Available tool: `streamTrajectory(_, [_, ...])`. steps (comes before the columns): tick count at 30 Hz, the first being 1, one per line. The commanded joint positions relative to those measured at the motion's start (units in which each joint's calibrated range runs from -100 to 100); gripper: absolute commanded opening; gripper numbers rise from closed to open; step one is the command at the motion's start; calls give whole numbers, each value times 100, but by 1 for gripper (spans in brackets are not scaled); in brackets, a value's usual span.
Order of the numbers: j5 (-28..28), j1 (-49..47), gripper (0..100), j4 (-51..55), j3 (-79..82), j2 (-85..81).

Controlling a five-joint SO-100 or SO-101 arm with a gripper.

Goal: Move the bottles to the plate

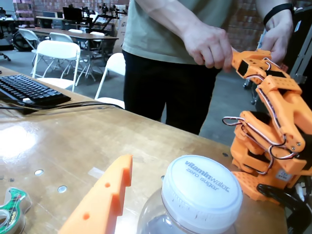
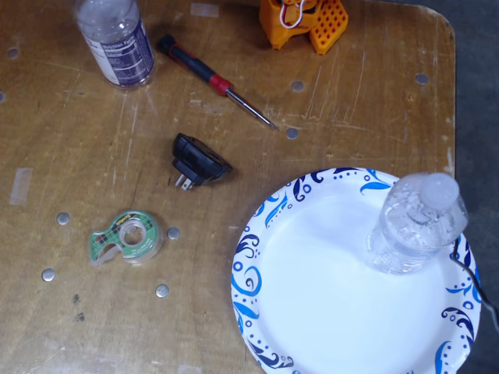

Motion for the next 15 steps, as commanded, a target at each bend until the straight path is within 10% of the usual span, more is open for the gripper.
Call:
streamTrajectory(1, [-124,-49,40,-114,-40,334])
streamTrajectory(15, [-208,-49,40,-1115,-94,1582])
